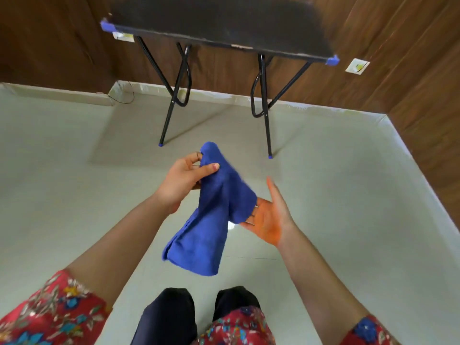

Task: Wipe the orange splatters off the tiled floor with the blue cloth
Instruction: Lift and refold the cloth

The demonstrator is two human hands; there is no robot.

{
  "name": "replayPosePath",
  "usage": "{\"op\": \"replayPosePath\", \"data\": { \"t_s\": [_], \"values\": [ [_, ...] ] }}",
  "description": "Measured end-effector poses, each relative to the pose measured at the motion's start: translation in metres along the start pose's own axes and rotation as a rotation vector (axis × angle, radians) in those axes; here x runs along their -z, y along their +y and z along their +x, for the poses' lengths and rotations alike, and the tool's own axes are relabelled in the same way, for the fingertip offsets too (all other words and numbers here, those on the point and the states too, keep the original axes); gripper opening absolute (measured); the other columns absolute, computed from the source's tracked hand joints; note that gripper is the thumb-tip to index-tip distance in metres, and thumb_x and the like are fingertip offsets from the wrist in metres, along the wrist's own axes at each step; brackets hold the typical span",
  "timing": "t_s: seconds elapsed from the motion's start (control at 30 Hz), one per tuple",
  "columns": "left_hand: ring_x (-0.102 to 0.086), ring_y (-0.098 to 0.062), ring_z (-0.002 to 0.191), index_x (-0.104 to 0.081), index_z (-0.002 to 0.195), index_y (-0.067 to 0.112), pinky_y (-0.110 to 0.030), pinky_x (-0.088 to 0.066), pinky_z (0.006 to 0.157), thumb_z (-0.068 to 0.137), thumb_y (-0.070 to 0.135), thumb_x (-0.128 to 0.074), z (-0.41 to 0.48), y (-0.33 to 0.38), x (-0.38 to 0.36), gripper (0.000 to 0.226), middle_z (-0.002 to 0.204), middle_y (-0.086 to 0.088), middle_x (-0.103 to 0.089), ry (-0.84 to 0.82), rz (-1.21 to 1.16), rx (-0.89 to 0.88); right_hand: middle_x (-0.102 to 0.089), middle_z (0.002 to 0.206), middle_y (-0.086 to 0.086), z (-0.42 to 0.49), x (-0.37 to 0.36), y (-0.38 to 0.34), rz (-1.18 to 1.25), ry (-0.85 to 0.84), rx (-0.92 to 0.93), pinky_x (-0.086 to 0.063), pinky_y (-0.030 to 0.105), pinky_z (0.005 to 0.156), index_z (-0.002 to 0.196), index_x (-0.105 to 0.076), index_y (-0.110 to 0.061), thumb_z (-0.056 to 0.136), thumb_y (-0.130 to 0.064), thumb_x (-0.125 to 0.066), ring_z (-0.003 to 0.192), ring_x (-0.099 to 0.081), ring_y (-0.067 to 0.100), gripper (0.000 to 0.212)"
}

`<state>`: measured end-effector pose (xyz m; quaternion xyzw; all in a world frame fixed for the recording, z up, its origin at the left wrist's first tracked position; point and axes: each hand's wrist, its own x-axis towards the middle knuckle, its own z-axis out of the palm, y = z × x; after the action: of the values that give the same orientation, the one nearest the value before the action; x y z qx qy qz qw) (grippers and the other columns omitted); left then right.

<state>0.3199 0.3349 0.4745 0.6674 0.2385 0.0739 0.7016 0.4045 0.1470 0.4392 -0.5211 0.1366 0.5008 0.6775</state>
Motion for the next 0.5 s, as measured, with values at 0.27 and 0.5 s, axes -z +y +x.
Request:
{"op": "replayPosePath", "data": {
  "t_s": [0.27,0.5],
  "values": [
    [-0.063,-0.016,0.084,-0.05,0.122,0.012,-0.027,-0.053,0.072,0.093,0.025,-0.058,-0.09,0.147,0.033,0.033,0.104,-0.009,-0.067,0.173,0.007,0.111,-0.071,0.084,0.001,-0.167,-0.082,-0.083,-0.296,0.066,0.418,-0.055,0.022,0.063,0.093,-0.064,-0.016,0.092,-0.012,-0.06,0.071,-0.068,0.012,0.006],
    [-0.064,-0.012,0.089,-0.063,0.116,0.029,-0.019,-0.049,0.077,0.062,0.016,-0.079,-0.136,0.206,0.057,0.057,0.098,0.0,-0.068,-0.028,0.365,0.031,-0.066,0.082,-0.002,-0.226,-0.126,-0.094,-0.61,0.224,0.649,-0.053,0.028,0.078,0.116,-0.062,-0.028,0.088,-0.011,-0.066,0.08,-0.064,0.012,0.033]
  ]
}}
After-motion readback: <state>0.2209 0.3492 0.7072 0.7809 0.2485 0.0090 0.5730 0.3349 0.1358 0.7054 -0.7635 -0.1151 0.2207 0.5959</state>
